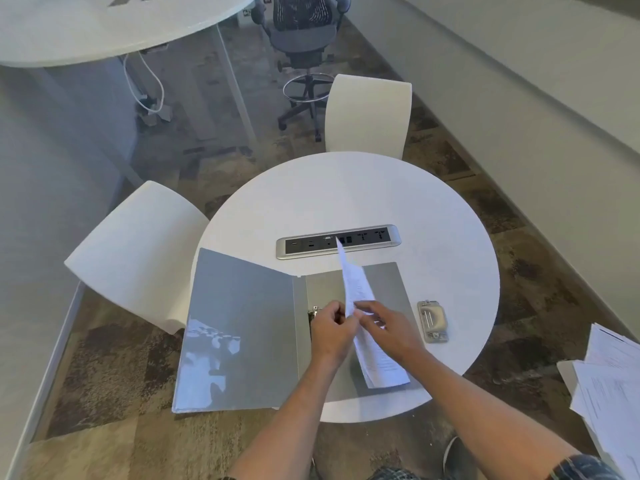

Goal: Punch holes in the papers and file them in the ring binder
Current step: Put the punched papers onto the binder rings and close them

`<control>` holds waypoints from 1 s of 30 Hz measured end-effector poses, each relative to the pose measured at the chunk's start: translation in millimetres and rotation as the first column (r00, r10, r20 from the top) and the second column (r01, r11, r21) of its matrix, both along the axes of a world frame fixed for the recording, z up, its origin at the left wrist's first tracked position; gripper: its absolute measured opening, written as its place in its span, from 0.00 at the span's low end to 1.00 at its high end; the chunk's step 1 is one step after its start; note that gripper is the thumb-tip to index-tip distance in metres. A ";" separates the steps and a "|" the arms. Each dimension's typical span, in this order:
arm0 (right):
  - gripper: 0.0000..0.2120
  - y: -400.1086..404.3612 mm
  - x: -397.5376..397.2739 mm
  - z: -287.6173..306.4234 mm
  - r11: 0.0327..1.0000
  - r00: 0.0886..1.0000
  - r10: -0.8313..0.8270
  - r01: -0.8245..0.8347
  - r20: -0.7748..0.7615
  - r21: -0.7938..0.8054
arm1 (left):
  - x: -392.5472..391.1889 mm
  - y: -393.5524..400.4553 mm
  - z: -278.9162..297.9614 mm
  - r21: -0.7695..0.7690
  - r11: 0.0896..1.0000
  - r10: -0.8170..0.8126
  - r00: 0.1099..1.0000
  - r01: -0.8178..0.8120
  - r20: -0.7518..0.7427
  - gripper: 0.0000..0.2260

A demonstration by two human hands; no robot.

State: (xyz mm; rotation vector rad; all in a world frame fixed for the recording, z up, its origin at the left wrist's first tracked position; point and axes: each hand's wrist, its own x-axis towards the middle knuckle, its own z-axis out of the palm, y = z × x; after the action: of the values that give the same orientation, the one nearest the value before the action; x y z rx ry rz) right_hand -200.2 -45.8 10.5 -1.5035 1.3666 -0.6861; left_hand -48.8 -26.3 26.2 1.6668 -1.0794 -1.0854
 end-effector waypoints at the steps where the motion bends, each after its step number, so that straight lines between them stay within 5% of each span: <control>1: 0.11 -1.0 5.7 5.4 1.000 0.994 0.002 -0.005 0.110 0.022 | -4.2 -1.8 3.3 -0.029 1.000 -0.008 1.000 0.007 -0.025 0.11; 5: 0.15 -6.7 12.7 23.1 0.995 0.841 -0.088 0.054 0.533 0.080 | -20.5 -4.5 13.5 -0.092 0.993 -0.088 0.992 0.079 -0.093 0.07; 9: 0.16 -8.8 1.8 24.4 0.976 0.701 -0.189 0.056 0.688 0.210 | -25.9 -0.9 12.0 -0.161 0.968 -0.200 0.980 0.193 -0.026 0.05; 14: 0.10 -8.5 -7.0 15.7 0.923 0.739 -0.300 0.064 0.603 0.380 | -19.2 6.5 3.3 -0.117 0.970 -0.208 0.976 0.214 0.059 0.05; 21: 0.06 -9.3 -19.1 8.6 0.871 0.763 -0.318 0.000 0.563 0.492 | 13.5 -5.1 -17.0 0.220 0.957 0.172 0.981 -0.189 0.095 0.13; 26: 0.05 -9.4 -28.6 4.4 0.828 0.724 -0.379 -0.013 0.577 0.560 | 40.8 -5.0 -34.4 0.454 0.887 0.260 0.900 -0.080 -0.350 0.10; 30: 0.05 -6.8 -33.9 -3.2 0.811 0.759 -0.405 0.040 0.510 0.584 | 55.6 -0.2 -39.9 0.431 0.893 0.331 0.840 -0.131 -0.431 0.05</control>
State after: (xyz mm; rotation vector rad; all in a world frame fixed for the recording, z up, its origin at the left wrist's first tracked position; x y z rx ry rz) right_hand -234.0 -52.6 7.3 -0.5595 1.0962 -0.7728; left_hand 6.8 -26.5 -13.7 1.6246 -0.3229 -1.5207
